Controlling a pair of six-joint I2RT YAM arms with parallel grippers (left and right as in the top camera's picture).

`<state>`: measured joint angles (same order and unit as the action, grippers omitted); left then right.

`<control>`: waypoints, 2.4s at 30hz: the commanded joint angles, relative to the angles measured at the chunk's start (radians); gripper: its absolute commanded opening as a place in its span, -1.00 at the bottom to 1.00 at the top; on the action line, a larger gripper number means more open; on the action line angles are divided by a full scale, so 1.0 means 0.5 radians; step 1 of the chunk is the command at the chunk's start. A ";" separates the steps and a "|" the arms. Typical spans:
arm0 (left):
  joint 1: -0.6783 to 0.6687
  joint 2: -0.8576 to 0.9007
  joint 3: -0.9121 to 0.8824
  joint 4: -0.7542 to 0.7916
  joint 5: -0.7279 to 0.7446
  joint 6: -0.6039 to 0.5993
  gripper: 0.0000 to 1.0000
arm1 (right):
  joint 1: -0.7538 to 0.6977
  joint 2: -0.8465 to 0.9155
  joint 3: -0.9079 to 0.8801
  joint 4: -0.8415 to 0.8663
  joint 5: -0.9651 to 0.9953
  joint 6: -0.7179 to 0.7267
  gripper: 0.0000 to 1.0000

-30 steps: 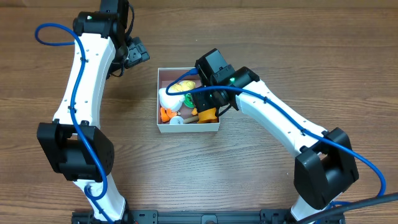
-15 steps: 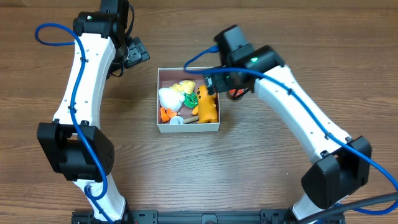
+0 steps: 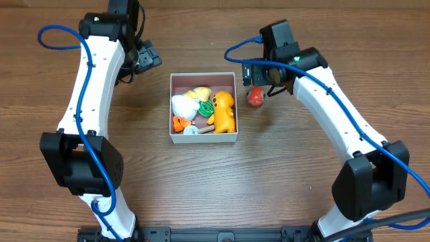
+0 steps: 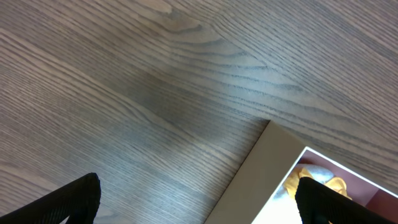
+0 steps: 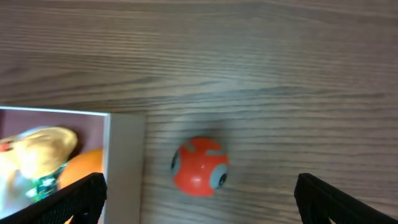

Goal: Pack container
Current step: 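Open the right gripper to release the dinosaur and raise it, then move the right gripper down and grasp the red ball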

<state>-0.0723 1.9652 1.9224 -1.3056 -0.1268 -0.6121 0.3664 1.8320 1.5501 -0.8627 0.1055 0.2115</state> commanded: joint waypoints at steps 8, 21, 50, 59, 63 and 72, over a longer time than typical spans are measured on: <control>0.000 -0.047 0.020 0.002 0.009 -0.039 1.00 | -0.020 0.203 -0.118 0.124 0.088 0.104 0.64; 0.000 -0.047 0.020 0.002 0.009 -0.039 1.00 | -0.103 0.492 -0.117 0.145 0.011 0.156 -0.87; 0.000 -0.047 0.020 0.002 0.009 -0.039 1.00 | -0.196 0.129 -0.114 -0.085 -0.291 0.147 0.83; 0.000 -0.047 0.020 0.002 0.009 -0.039 1.00 | -0.195 0.246 -0.114 -0.081 -0.375 0.147 0.75; 0.000 -0.047 0.020 0.002 0.009 -0.039 1.00 | -0.195 0.266 -0.116 -0.071 -0.409 0.146 0.76; 0.000 -0.047 0.020 0.002 0.009 -0.040 1.00 | -0.118 0.348 -0.116 0.003 -0.439 0.140 0.83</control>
<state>-0.0723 1.9652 1.9224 -1.3052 -0.1272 -0.6121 0.2829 1.9682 1.4940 -0.8745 -0.1020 0.2836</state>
